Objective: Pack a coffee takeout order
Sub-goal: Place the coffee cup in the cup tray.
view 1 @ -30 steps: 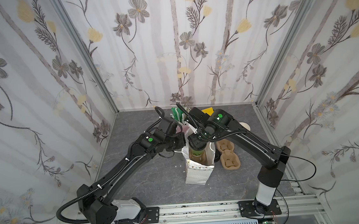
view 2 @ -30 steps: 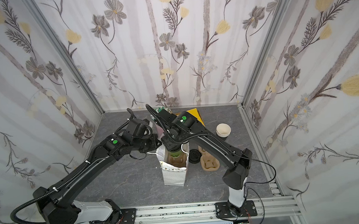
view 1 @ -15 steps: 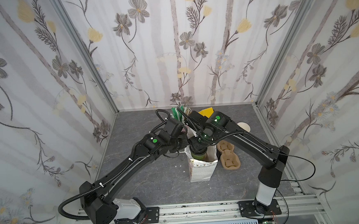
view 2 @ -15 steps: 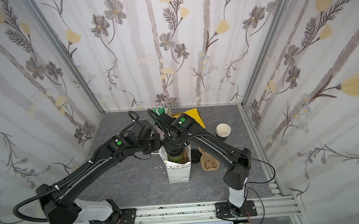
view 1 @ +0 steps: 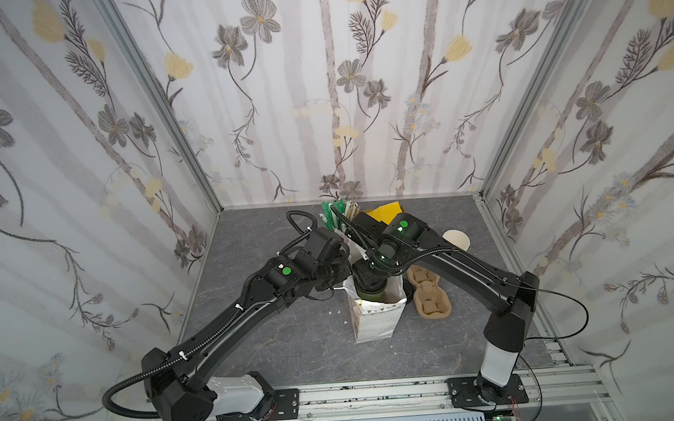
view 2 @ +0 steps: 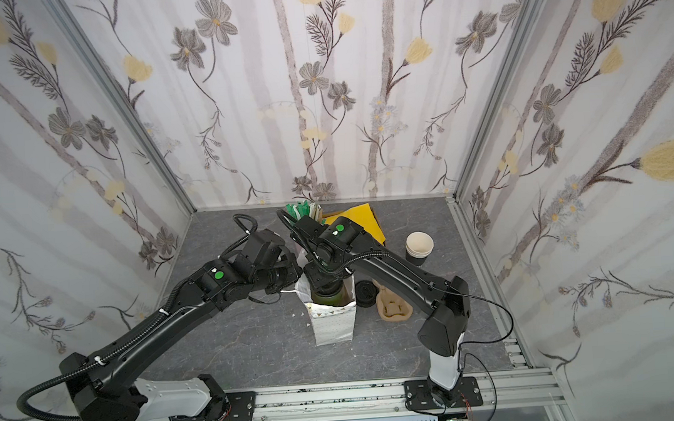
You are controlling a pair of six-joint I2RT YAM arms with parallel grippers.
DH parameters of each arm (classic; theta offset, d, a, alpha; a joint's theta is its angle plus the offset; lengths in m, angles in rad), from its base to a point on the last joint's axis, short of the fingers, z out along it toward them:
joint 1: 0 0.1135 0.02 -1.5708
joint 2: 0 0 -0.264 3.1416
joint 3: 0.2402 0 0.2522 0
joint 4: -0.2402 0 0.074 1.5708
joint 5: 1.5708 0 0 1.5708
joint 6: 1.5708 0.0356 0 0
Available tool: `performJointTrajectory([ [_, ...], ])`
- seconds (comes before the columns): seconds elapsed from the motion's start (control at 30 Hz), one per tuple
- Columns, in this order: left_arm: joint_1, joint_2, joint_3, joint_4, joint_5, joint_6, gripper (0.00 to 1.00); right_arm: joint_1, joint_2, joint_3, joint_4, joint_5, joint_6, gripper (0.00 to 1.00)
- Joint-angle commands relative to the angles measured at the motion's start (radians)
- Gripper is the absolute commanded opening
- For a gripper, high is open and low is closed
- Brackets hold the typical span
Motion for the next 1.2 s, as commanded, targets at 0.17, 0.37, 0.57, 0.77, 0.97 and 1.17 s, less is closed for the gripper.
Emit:
performJointTrajectory([
  [0.17, 0.0, 0.003, -0.004, 0.001, -0.001, 0.049, 0.0, -0.027, 0.07, 0.053, 0.066, 0.058, -0.03, 0.64],
  [0.37, 0.009, -0.011, -0.008, 0.002, -0.012, 0.047, 0.0, -0.029, 0.091, 0.045, 0.111, 0.07, -0.05, 0.63],
  [0.57, 0.04, 0.018, -0.008, 0.003, 0.013, 0.05, 0.0, -0.029, 0.054, -0.019, 0.183, 0.104, -0.066, 0.63],
  [0.77, 0.066, 0.027, -0.008, 0.003, 0.014, 0.037, 0.0, -0.032, 0.015, -0.067, 0.241, 0.083, -0.087, 0.62],
  [0.97, 0.072, 0.025, -0.008, 0.004, -0.009, -0.001, 0.0, -0.026, -0.032, -0.142, 0.238, 0.032, -0.072, 0.61],
  [1.17, 0.072, 0.03, -0.003, 0.009, -0.017, -0.025, 0.0, -0.024, -0.051, -0.208, 0.247, 0.023, -0.077, 0.61],
])
